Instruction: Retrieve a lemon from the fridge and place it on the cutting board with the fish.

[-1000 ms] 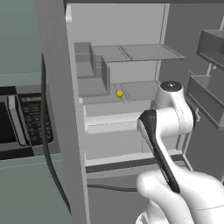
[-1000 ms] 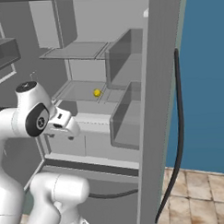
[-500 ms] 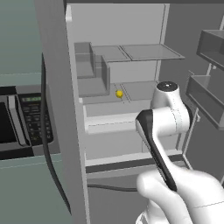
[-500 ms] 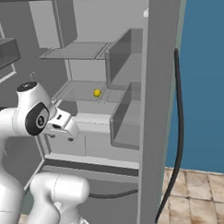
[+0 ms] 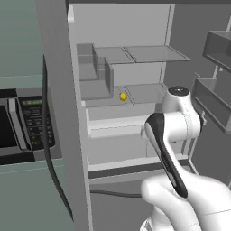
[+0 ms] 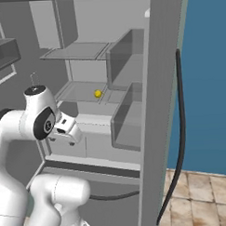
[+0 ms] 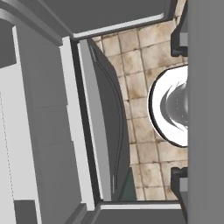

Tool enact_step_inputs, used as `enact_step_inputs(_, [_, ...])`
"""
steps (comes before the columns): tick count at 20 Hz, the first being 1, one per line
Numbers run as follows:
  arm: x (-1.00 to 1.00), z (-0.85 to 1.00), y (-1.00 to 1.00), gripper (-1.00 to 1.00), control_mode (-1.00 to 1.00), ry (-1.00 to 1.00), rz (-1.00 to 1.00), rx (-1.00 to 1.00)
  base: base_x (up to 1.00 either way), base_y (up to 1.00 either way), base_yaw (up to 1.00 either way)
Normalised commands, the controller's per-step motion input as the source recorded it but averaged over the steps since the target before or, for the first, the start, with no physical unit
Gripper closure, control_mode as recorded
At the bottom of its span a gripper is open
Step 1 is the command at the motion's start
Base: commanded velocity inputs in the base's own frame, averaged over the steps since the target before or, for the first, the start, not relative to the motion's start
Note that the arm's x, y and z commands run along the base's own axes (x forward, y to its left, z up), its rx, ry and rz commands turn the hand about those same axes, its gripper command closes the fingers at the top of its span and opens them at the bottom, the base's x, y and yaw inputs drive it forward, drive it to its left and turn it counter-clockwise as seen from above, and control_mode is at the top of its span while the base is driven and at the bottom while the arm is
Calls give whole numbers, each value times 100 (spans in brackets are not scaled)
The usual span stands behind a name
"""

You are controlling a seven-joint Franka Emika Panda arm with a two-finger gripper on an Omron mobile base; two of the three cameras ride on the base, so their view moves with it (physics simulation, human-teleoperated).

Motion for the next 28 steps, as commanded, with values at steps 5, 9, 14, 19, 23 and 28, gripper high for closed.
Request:
enact_step_inputs(5, [0,0,1,-100,-100,0,2,1,0,0,0])
enact_step_inputs(9, [0,0,8,-100,-100,0,-4,0,0,0,0])
enact_step_inputs(14, [0,0,0,-100,-100,0,0,0,0,0,0])
enact_step_inputs(19, [0,0,0,-100,100,0,0,0,0,0,0])
enact_step_inputs(23, [0,0,0,-100,100,0,0,0,38,0,0])
enact_step_inputs(28, [0,0,0,-100,100,0,0,0,75,0,0])
